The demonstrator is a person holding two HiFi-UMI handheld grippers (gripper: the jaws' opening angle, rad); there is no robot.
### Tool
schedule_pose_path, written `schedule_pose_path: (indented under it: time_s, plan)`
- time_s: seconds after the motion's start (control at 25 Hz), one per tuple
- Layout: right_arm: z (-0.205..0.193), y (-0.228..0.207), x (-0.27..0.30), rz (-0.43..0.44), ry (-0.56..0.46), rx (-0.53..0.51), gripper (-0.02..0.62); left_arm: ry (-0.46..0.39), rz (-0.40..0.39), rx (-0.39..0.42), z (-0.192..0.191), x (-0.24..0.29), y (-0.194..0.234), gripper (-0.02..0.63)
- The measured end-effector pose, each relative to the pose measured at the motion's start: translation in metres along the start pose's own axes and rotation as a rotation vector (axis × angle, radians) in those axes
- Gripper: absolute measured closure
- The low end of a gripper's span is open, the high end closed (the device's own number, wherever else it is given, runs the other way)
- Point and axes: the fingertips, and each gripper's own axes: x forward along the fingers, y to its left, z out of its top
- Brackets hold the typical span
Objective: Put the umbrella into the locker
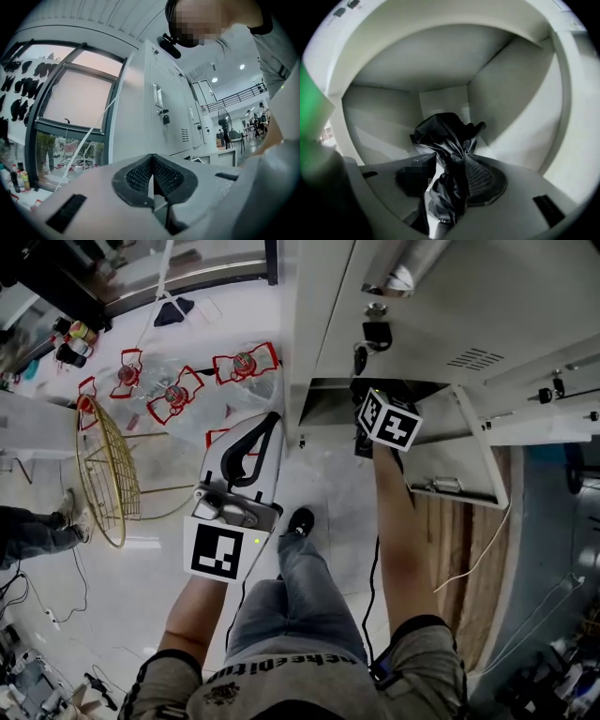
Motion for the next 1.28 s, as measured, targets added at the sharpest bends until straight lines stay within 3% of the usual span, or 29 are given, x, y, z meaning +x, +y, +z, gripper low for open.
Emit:
schedule_pose_path:
  time_s: [0.12,0.36,0.76,1.28]
  plan:
    - [0.002,0.002,-0.01,0.001,-0.009,0.003,0.426,-0.011,-0.002,0.005,0.01,0.001,-0.001,0.603]
    - [0.009,0.007,-0.038,-0.002,-0.03,0.022,0.588,-0.022,-0.022,0.004,0.027,-0.001,-0.008,0.603]
    - [0.018,0.028,-0.105,0.006,-0.088,0.044,0.594,-0.055,-0.096,-0.009,0.061,-0.006,-0.02,0.603]
    - [0.043,0.058,-0.209,-0.061,-0.189,0.053,0.592,-0.087,-0.224,-0.023,0.097,-0.027,-0.03,0.603]
